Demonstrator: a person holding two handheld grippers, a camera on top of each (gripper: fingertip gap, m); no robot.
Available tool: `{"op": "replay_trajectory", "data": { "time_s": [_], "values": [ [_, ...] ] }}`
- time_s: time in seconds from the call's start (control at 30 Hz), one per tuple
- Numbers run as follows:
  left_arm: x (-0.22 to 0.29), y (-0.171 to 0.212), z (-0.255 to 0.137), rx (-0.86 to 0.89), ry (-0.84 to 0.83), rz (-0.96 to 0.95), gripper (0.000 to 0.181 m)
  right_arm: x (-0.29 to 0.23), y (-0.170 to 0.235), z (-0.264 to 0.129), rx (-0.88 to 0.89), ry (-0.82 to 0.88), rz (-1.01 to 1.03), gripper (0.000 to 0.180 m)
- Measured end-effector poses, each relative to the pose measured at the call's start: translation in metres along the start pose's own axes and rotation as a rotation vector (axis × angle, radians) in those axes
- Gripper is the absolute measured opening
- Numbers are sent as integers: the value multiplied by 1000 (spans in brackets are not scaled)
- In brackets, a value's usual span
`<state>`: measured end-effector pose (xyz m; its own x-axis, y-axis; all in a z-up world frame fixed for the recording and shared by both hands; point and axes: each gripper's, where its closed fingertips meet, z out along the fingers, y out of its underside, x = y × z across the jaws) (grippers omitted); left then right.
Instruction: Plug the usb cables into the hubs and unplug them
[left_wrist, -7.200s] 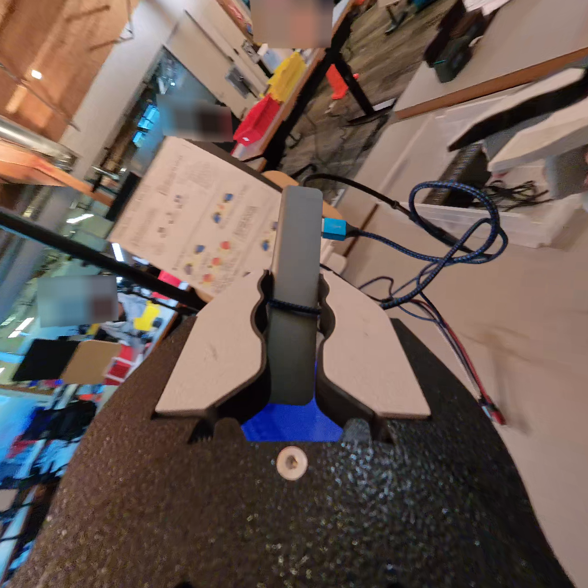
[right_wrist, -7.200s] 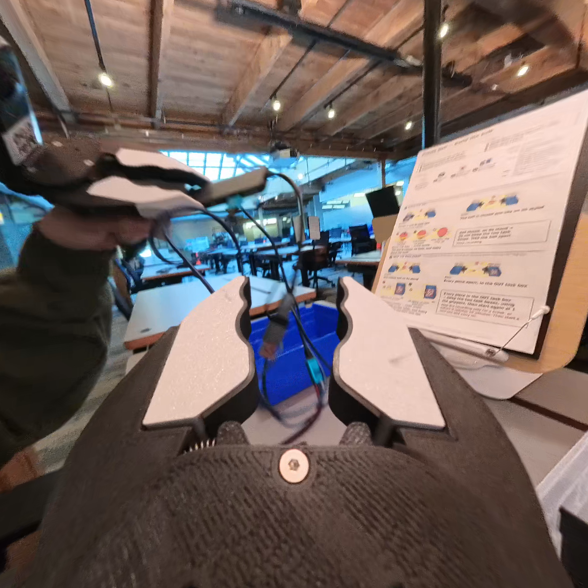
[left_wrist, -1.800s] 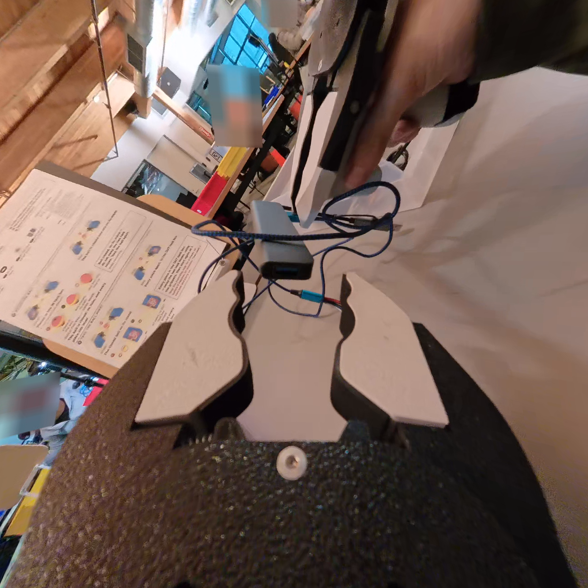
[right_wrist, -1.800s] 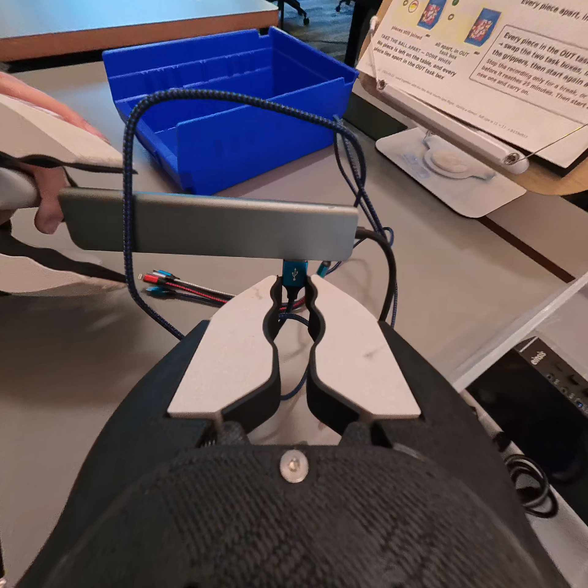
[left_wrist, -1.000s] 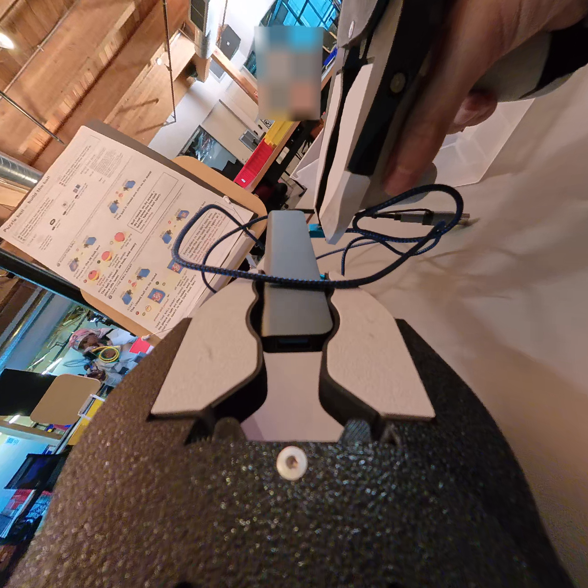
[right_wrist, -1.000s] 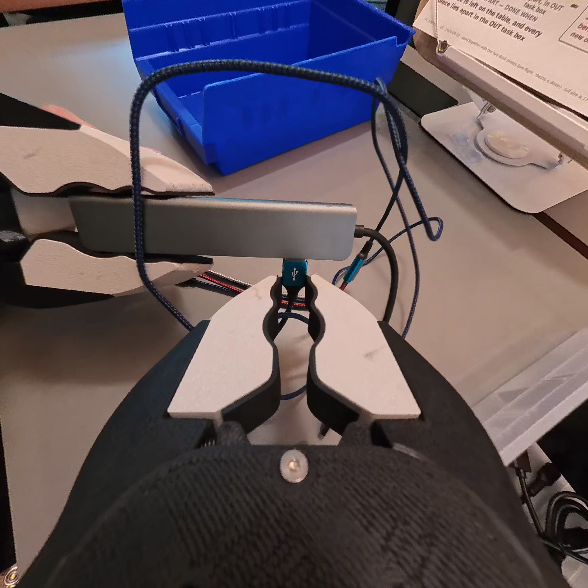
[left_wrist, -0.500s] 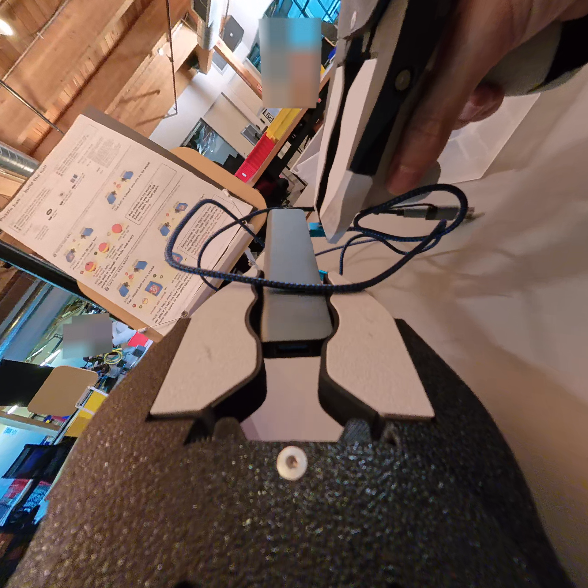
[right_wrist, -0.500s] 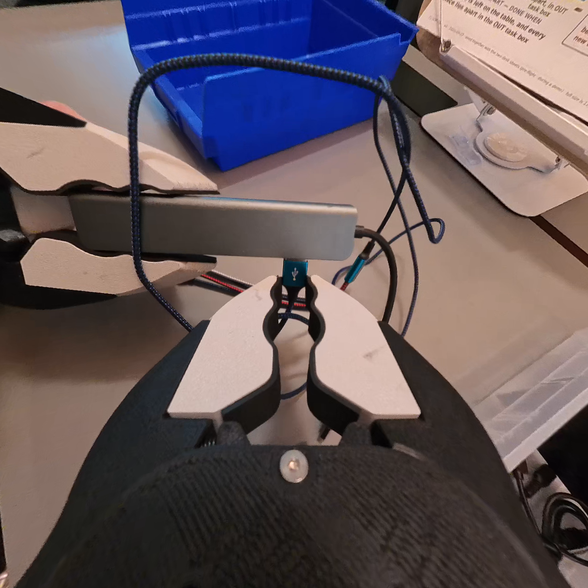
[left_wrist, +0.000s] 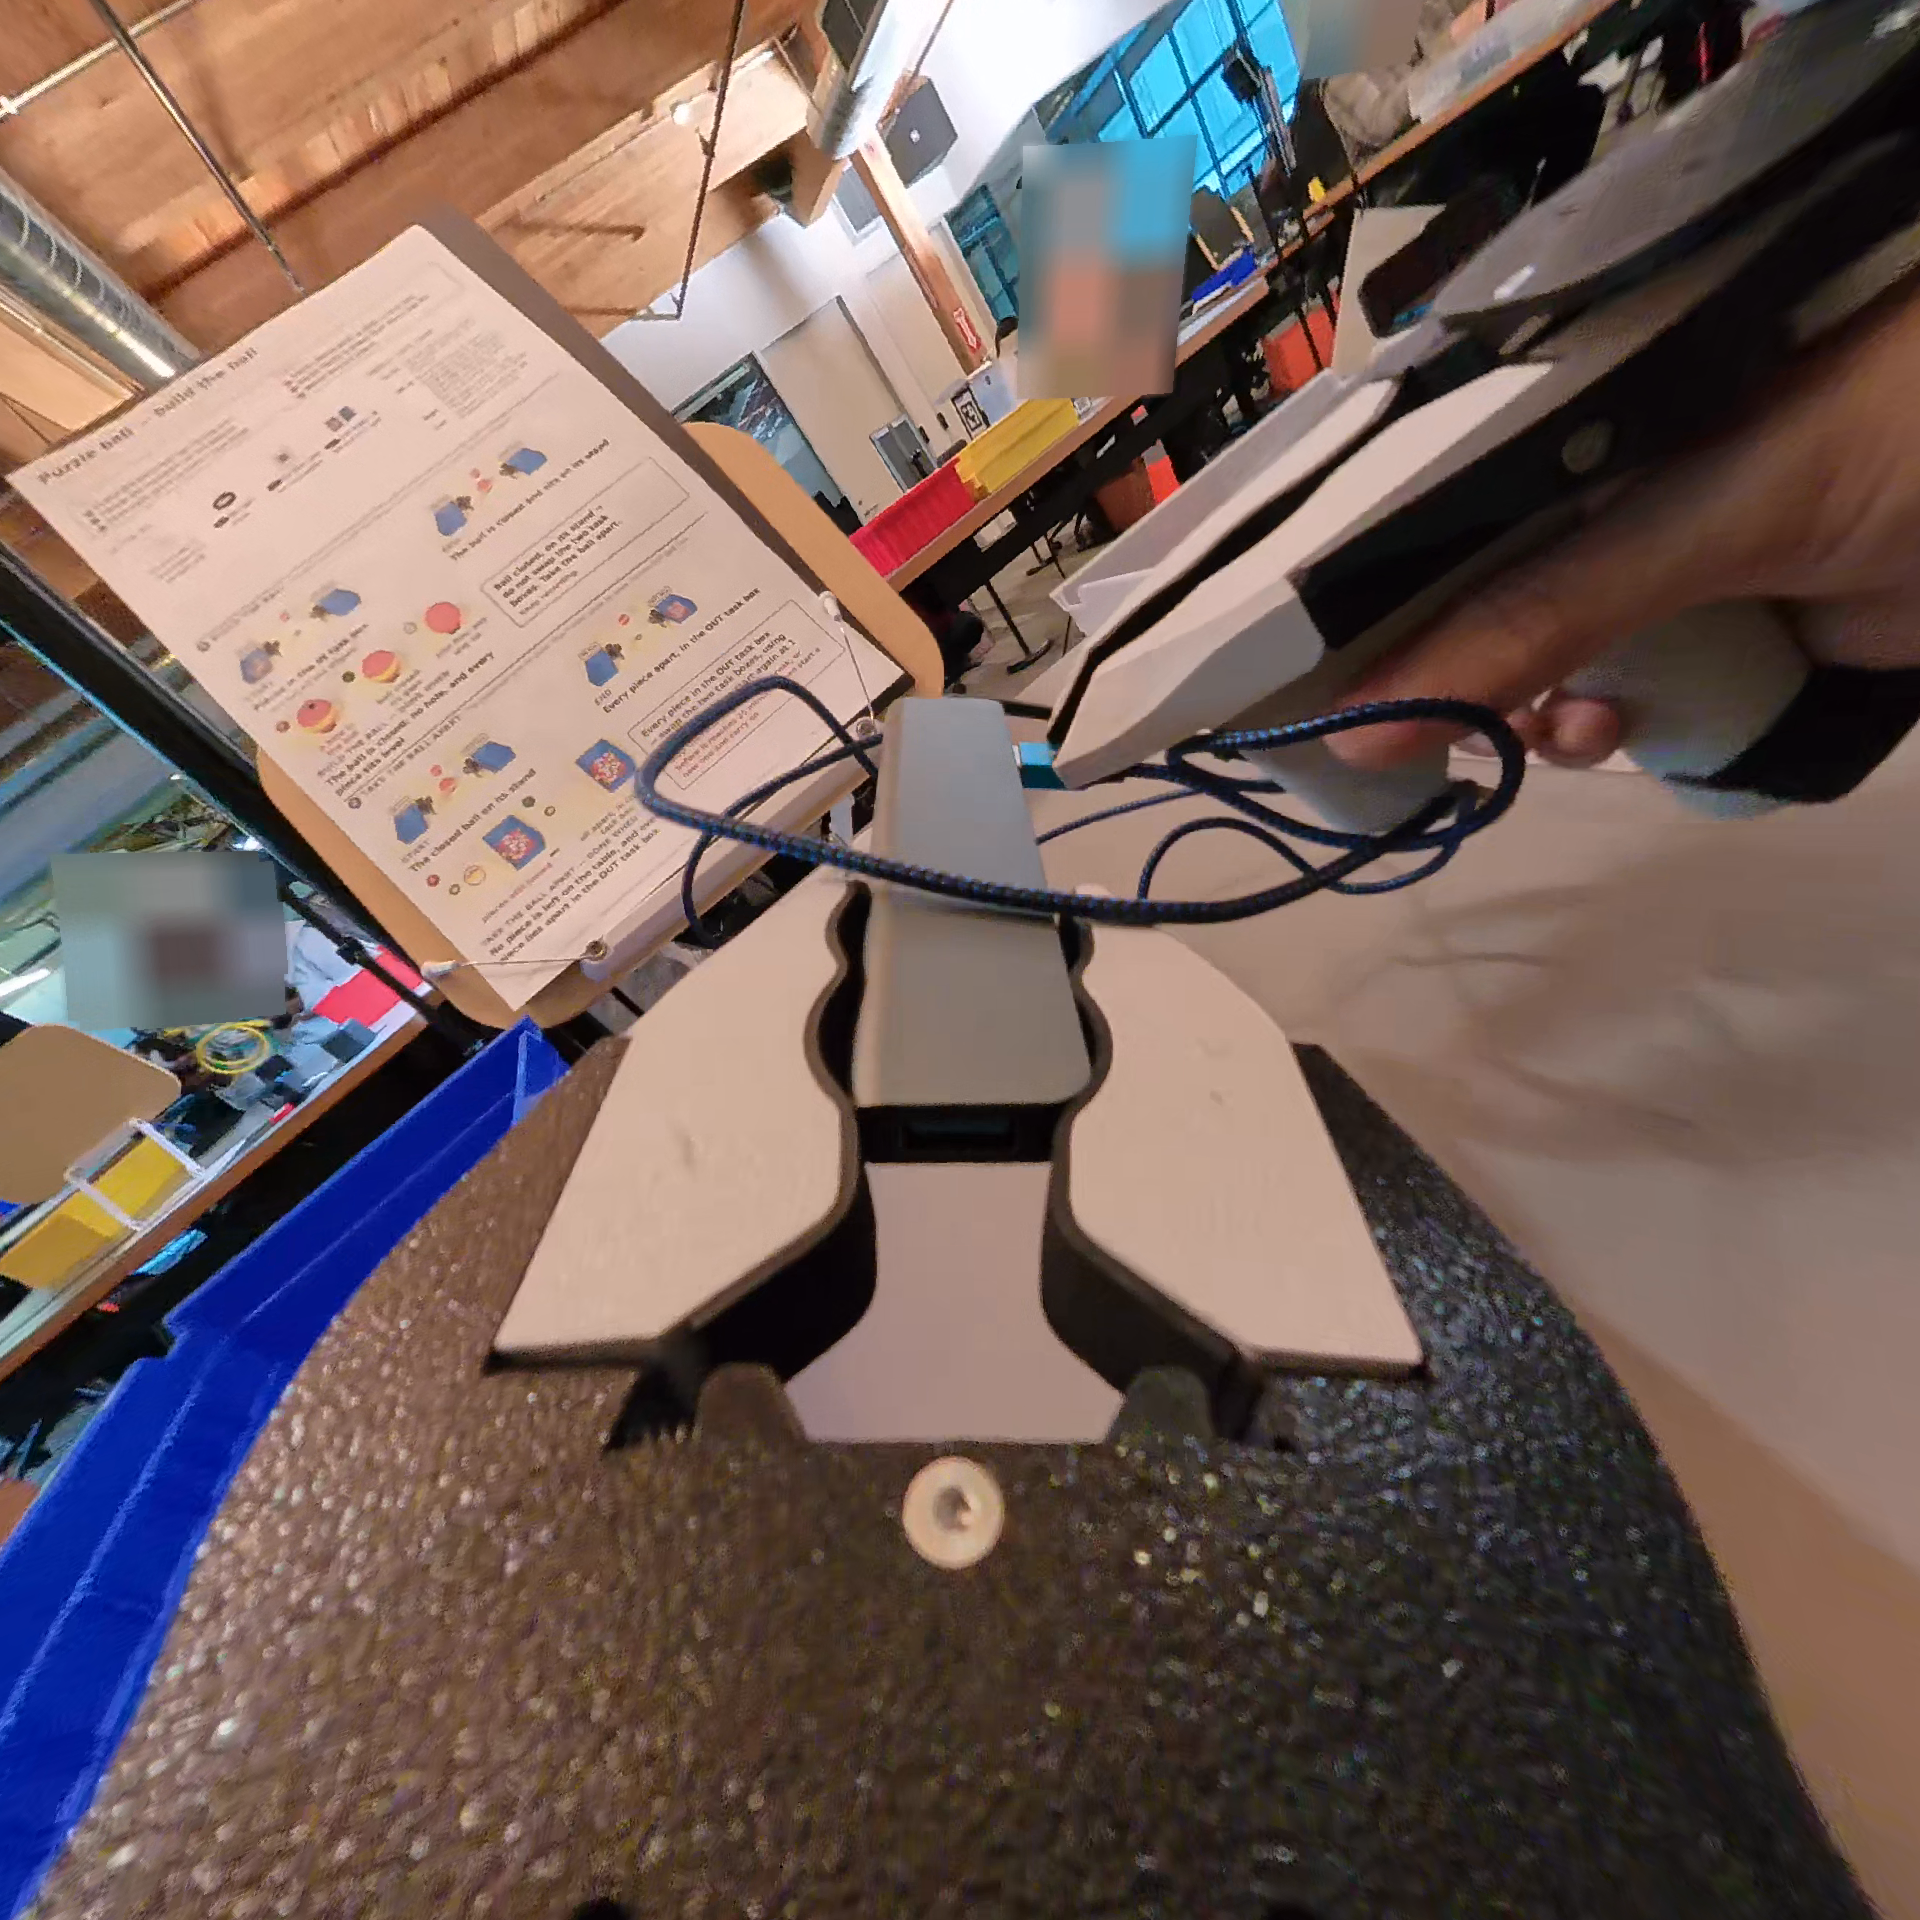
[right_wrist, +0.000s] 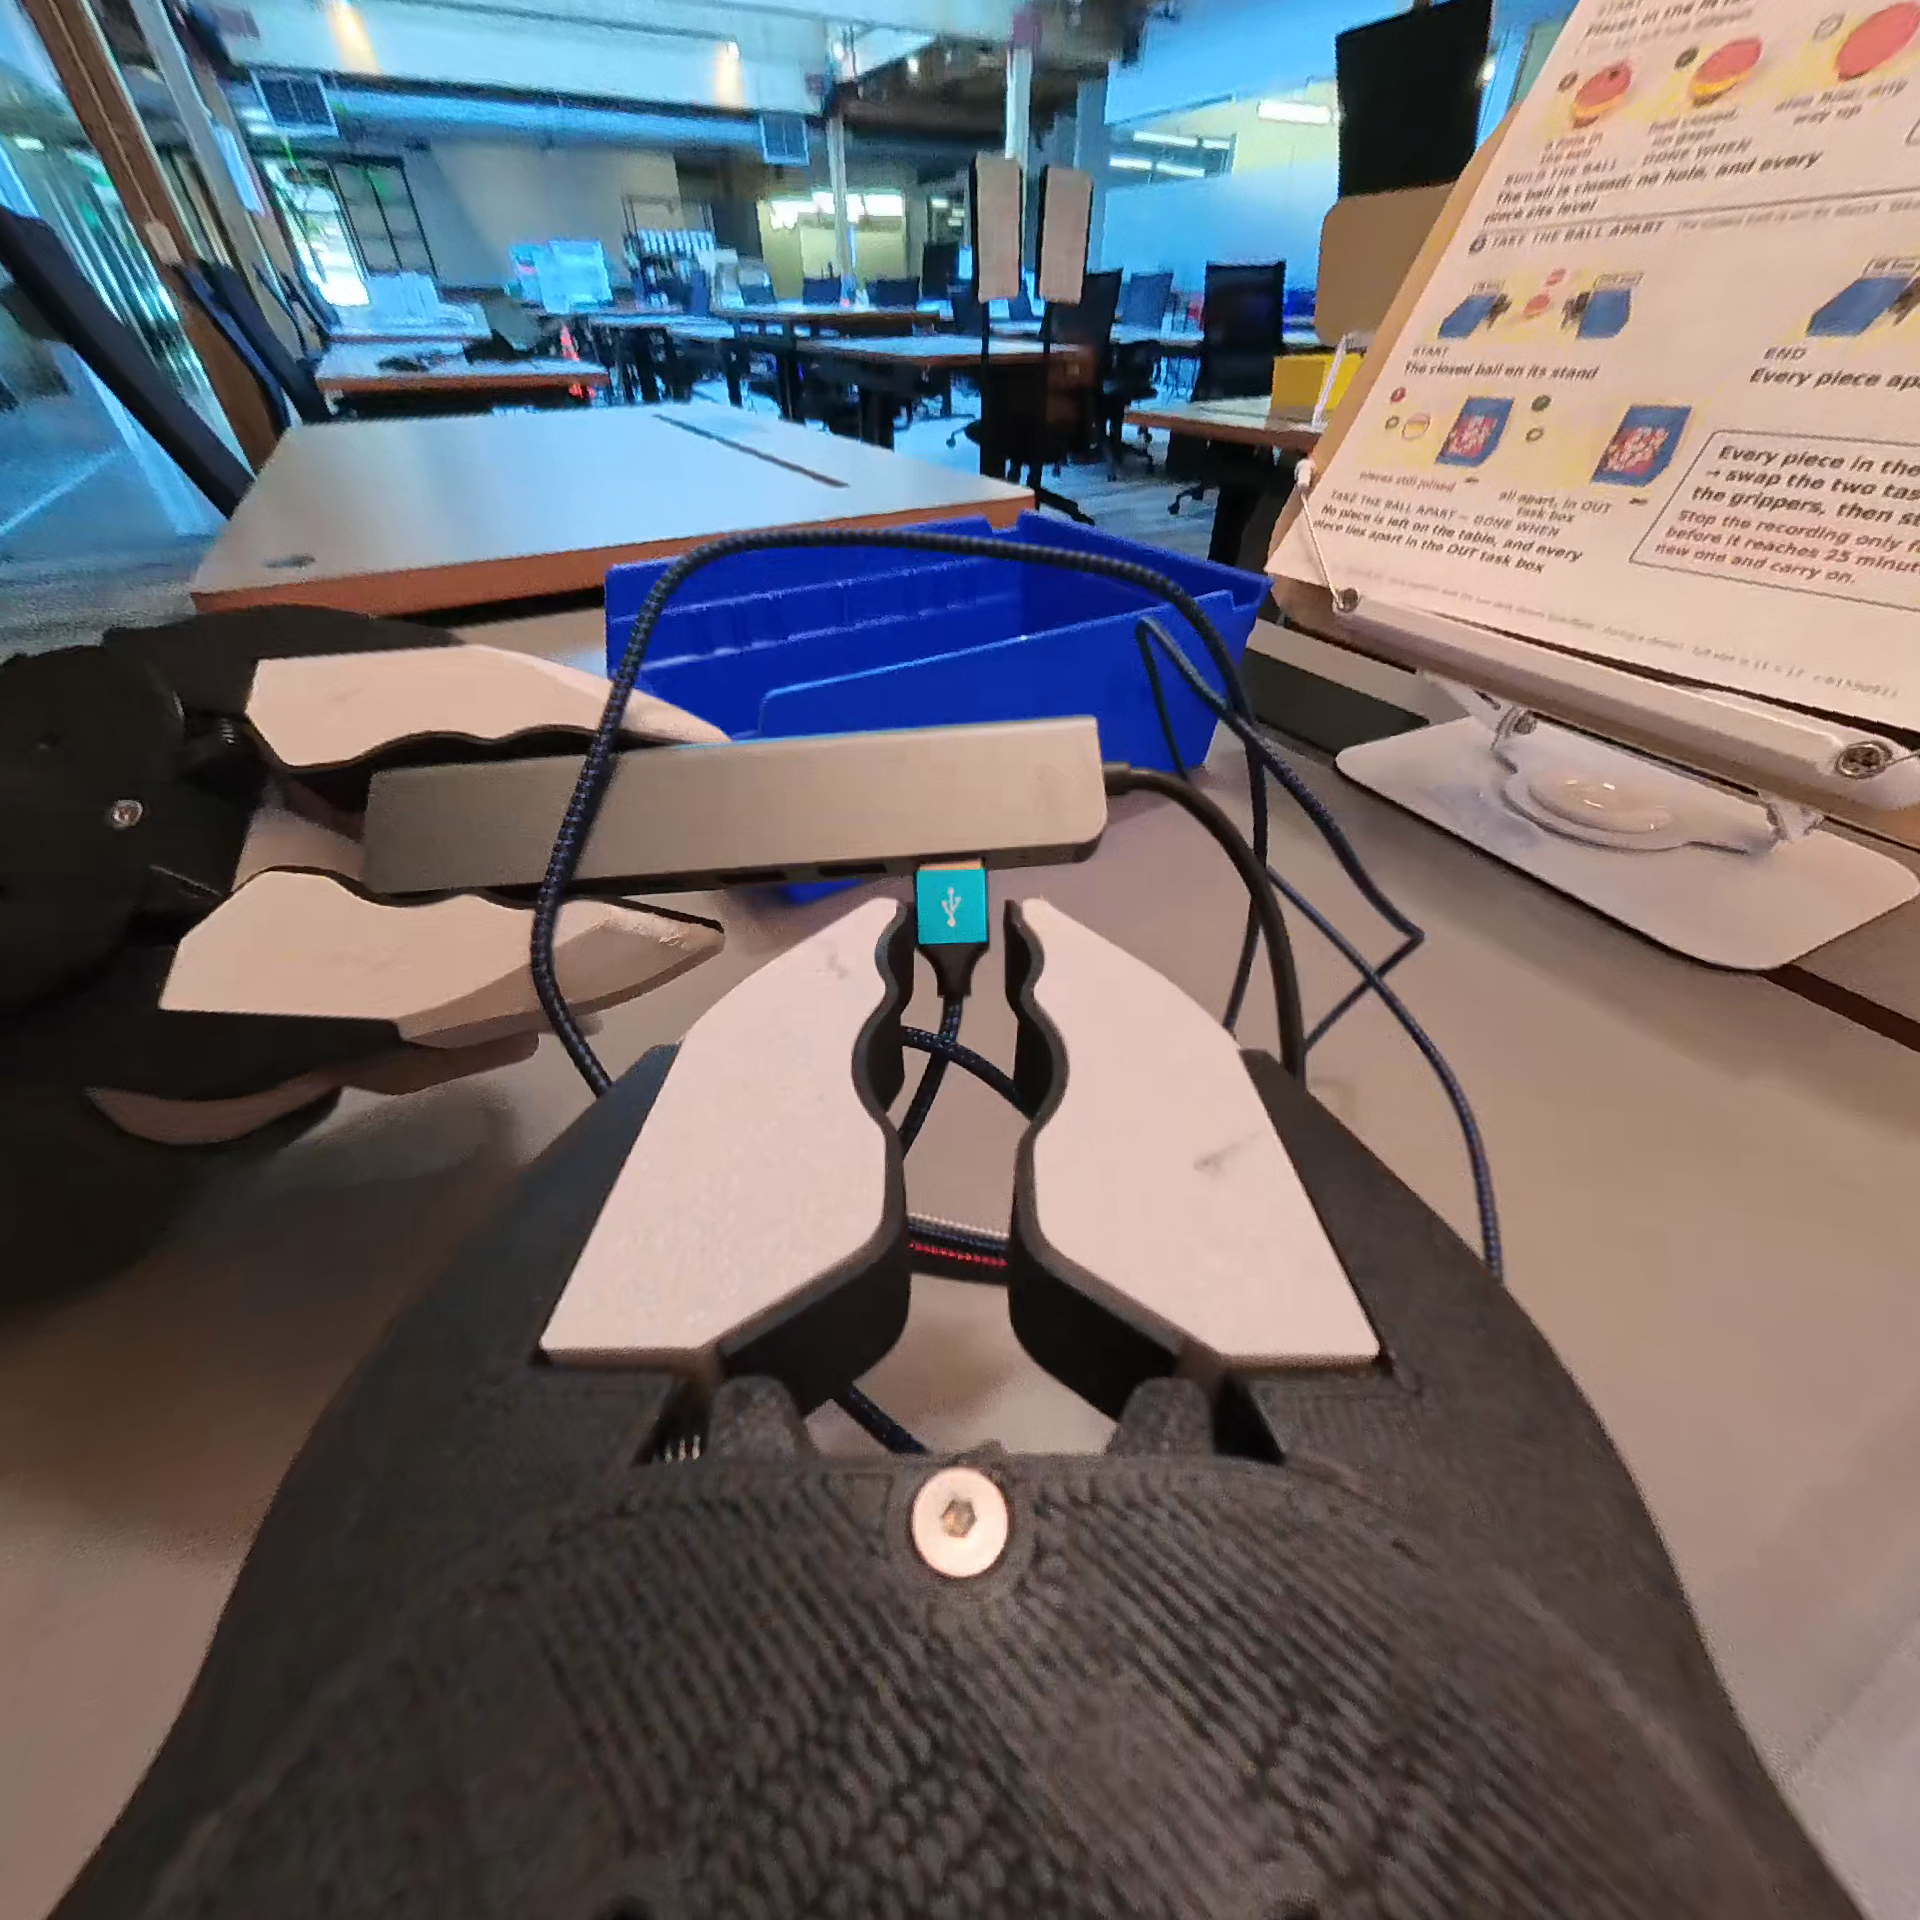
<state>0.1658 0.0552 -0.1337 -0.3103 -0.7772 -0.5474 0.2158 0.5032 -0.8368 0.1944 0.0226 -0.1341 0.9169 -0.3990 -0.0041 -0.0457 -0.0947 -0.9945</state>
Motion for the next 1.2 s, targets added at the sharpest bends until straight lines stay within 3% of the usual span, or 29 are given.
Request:
{"op": "replay_trajectory", "data": {
  "time_s": [0.03,0.63,0.7,0.77,0.9,1.03,1.2],
  "values": [
    [-1,0,-1,3,-2,-6,34,0,0,0,4,-1,1,16],
    [2,10,1,-50,-9,61,35,0,16,8,-109,72,-127,14],
    [-19,13,-1,-81,-130,95,34,4,28,6,-197,95,-163,14],
    [-66,21,-10,-114,-248,-15,34,9,40,2,-241,123,-194,14],
    [-94,8,-22,-53,-201,-167,34,11,-15,-9,-25,84,-70,13],
    [-96,2,-26,-44,-200,-121,34,17,-86,-52,207,133,-127,13],
    [-105,4,-29,-86,-237,-19,34,50,-118,-105,304,302,-182,13]
  ]
}}
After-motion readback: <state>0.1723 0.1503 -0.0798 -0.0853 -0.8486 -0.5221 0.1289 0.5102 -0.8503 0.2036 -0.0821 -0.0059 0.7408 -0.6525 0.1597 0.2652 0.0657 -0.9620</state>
